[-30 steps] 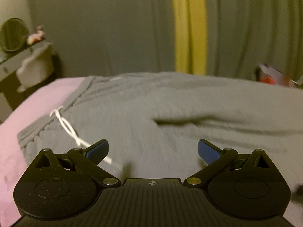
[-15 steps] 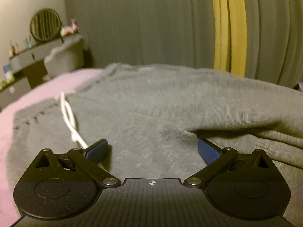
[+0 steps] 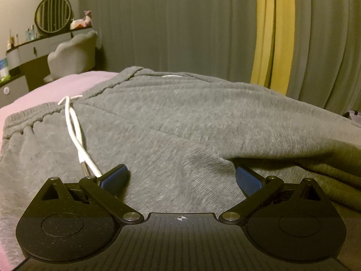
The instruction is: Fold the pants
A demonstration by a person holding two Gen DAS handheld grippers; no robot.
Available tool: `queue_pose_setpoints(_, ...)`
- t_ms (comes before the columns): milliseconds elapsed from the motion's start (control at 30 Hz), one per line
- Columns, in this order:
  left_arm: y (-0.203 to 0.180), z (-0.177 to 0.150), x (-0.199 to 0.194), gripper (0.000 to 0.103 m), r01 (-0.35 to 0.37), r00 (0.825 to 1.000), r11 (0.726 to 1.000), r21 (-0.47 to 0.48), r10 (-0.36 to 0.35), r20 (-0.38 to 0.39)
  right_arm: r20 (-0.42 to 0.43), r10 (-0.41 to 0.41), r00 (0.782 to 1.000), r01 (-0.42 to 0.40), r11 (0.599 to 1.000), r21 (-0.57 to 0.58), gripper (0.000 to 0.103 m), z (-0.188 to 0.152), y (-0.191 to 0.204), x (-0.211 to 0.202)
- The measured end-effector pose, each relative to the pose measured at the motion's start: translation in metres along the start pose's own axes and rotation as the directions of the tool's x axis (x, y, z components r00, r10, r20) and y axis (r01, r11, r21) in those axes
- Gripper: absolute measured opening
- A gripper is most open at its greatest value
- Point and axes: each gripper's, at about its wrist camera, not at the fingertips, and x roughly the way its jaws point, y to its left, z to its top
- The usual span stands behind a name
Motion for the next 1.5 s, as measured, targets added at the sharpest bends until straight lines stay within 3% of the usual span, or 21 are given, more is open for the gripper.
queue_pose_setpoints(33,0.0,0.0,0.001,0.103,0.0,1.0,1.0,0.0,0.0,-0.001,0.003,0.036,0.999,-0.036,0.999,0.032,0.006,0.0,-0.009,-0.006)
queue_pose_setpoints(133,0.001,0.002,0.002,0.103,0.009,1.0,1.0,-0.011,-0.009,-0.009,0.074,0.145,0.987,-0.154,0.98,0.126,0.004,-0.003,-0.045,-0.039)
queue_pose_setpoints(267,0.01,0.008,0.003,0.103,0.045,0.998,0.997,-0.056,-0.047,-0.029,0.299,0.265,0.917,-0.338,0.915,0.223,0.004,-0.049,-0.119,-0.124)
queue_pose_setpoints(367,0.029,0.016,-0.003,0.103,0.081,0.996,0.984,-0.159,-0.085,-0.017,0.418,0.239,0.877,-0.378,0.879,0.29,0.002,-0.119,-0.177,-0.181)
queue_pose_setpoints(400,0.034,0.019,-0.006,0.103,0.085,0.996,0.978,-0.19,-0.089,-0.008,0.427,0.226,0.876,-0.377,0.872,0.312,0.002,-0.145,-0.193,-0.191)
queue_pose_setpoints(500,0.049,0.024,-0.014,0.103,0.101,0.995,0.965,-0.244,-0.099,0.018,0.347,0.159,0.924,-0.279,0.902,0.33,0.002,-0.203,-0.216,-0.185)
queue_pose_setpoints(567,0.057,0.029,-0.019,0.103,0.124,0.992,0.956,-0.264,-0.121,0.028,0.273,0.186,0.944,-0.288,0.869,0.403,0.002,-0.231,-0.235,-0.167)
queue_pose_setpoints(633,0.066,0.039,-0.024,0.103,0.145,0.989,0.944,-0.298,-0.14,0.038,0.249,0.207,0.946,-0.305,0.827,0.472,0.004,-0.248,-0.252,-0.159)
queue_pose_setpoints(700,0.073,0.05,-0.033,0.103,0.187,0.982,0.93,-0.317,-0.169,0.086,0.261,0.262,0.929,-0.363,0.775,0.517,0.006,-0.252,-0.268,-0.158)
queue_pose_setpoints(800,0.076,0.066,-0.037,0.103,0.278,0.96,0.905,-0.323,-0.251,0.123,0.312,0.343,0.886,-0.464,0.649,0.603,0.01,-0.25,-0.288,-0.148)
queue_pose_setpoints(933,0.058,0.093,-0.016,0.103,0.408,0.907,0.862,-0.303,-0.419,0.028,0.304,0.401,0.864,-0.494,0.563,0.663,0.038,-0.24,-0.292,-0.125)
queue_pose_setpoints(1067,0.036,0.14,0.024,0.103,0.467,0.86,0.826,-0.315,-0.507,-0.056,0.309,0.412,0.857,-0.506,0.566,0.65,0.053,-0.227,-0.283,-0.119)
queue_pose_setpoints(1100,0.031,0.151,0.037,0.103,0.474,0.847,0.815,-0.333,-0.525,-0.08,0.321,0.409,0.854,-0.514,0.574,0.638,0.052,-0.224,-0.28,-0.12)
queue_pose_setpoints(1167,0.022,0.17,0.062,0.102,0.465,0.837,0.812,-0.354,-0.533,-0.122,0.343,0.413,0.844,-0.535,0.593,0.602,0.036,-0.221,-0.276,-0.121)
queue_pose_setpoints(1233,0.01,0.175,0.083,0.088,0.429,0.835,0.83,-0.357,-0.515,-0.192,0.301,0.409,0.861,-0.503,0.608,0.614,0.022,-0.225,-0.275,-0.119)
queue_pose_setpoints(1267,0.005,0.177,0.096,0.072,0.414,0.827,0.835,-0.363,-0.512,-0.234,0.302,0.414,0.859,-0.506,0.593,0.627,0.021,-0.229,-0.278,-0.117)
queue_pose_setpoints(1300,0.0,0.179,0.109,0.063,0.402,0.81,0.837,-0.372,-0.514,-0.282,0.312,0.426,0.849,-0.52,0.568,0.638,0.021,-0.232,-0.281,-0.114)
queue_pose_setpoints(1367,-0.007,0.183,0.125,0.06,0.392,0.79,0.833,-0.391,-0.522,-0.321,0.338,0.443,0.83,-0.546,0.523,0.655,0.021,-0.239,-0.287,-0.112)
queue_pose_setpoints(1433,-0.012,0.19,0.133,0.06,0.381,0.807,0.844,-0.377,-0.503,-0.309,0.343,0.458,0.82,-0.557,0.498,0.665,0.024,-0.241,-0.29,-0.111)
queue_pose_setpoints(1467,-0.016,0.192,0.137,0.069,0.37,0.817,0.857,-0.358,-0.484,-0.314,0.344,0.46,0.819,-0.558,0.494,0.667,0.025,-0.24,-0.29,-0.11)
queue_pose_setpoints(1500,-0.024,0.194,0.145,0.084,0.362,0.812,0.872,-0.328,-0.469,-0.348,0.343,0.462,0.818,-0.559,0.493,0.667,0.027,-0.239,-0.29,-0.109)
